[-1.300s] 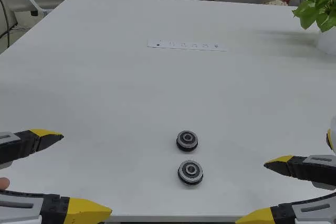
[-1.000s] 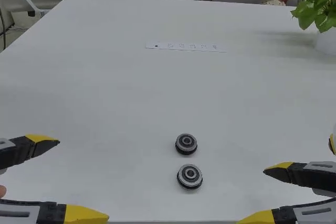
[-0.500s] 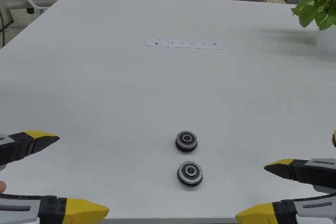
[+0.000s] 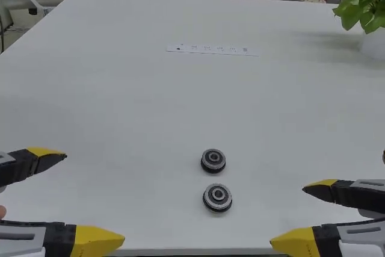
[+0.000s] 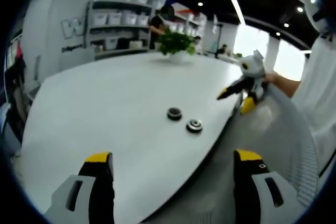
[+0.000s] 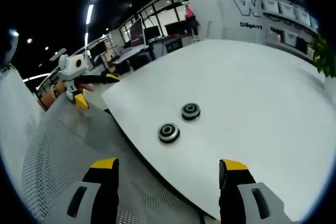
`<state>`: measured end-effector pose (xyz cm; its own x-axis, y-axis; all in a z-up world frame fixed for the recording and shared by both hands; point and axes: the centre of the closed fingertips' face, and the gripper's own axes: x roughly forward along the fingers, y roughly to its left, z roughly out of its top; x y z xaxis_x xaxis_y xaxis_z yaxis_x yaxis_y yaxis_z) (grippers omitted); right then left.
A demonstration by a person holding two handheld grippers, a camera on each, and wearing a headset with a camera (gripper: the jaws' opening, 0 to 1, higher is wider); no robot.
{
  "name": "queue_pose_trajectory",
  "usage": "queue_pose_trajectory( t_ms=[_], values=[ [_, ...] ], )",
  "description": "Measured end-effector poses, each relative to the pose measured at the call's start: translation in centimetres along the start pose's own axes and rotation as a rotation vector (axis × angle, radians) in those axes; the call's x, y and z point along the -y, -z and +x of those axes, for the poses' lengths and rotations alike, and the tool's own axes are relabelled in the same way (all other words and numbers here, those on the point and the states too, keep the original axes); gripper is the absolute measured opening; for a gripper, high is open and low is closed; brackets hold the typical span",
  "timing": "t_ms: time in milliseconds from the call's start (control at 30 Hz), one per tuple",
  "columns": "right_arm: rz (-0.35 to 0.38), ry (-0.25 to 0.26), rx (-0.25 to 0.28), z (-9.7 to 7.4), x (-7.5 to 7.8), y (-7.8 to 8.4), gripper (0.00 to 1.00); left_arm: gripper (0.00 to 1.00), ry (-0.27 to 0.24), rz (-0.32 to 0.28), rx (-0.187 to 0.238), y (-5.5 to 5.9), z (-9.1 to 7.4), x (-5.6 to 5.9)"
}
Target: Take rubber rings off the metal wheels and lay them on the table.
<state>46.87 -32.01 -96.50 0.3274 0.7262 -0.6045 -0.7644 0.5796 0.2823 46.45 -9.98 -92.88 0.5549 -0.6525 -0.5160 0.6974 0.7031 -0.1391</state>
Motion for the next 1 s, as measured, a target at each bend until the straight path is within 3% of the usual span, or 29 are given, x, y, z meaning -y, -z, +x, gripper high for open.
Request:
queue_pose_trajectory(
  t_ms=[167, 367, 600, 800, 1000],
  values=[
    [0.072, -0.005, 0.079, -0.4, 0.2, -1.0, 0.75, 0.96, 0.017, 0.031, -0.027, 0.1, 0.0, 0.4],
    [0.066, 0.007, 0.089, -0.4, 0.3, -1.2, 0.75, 0.96, 0.024, 0.057, -0.035, -0.4, 0.3, 0.5],
    [0.027, 0.038, 0.099, -1.2, 0.5, -2.0, 0.75, 0.96, 0.049, 0.094, -0.043, -1.2, 0.7, 0.9],
    [-0.071, 0.034, 0.095, -1.5, -0.4, -3.6, 0.73, 0.96, 0.071, 0.111, -0.026, -2.1, 0.8, 1.1],
    [-0.118, 0.035, 0.111, -1.6, -0.4, -5.4, 0.72, 0.96, 0.065, 0.133, -0.014, -3.0, 0.5, 0.7]
  ],
)
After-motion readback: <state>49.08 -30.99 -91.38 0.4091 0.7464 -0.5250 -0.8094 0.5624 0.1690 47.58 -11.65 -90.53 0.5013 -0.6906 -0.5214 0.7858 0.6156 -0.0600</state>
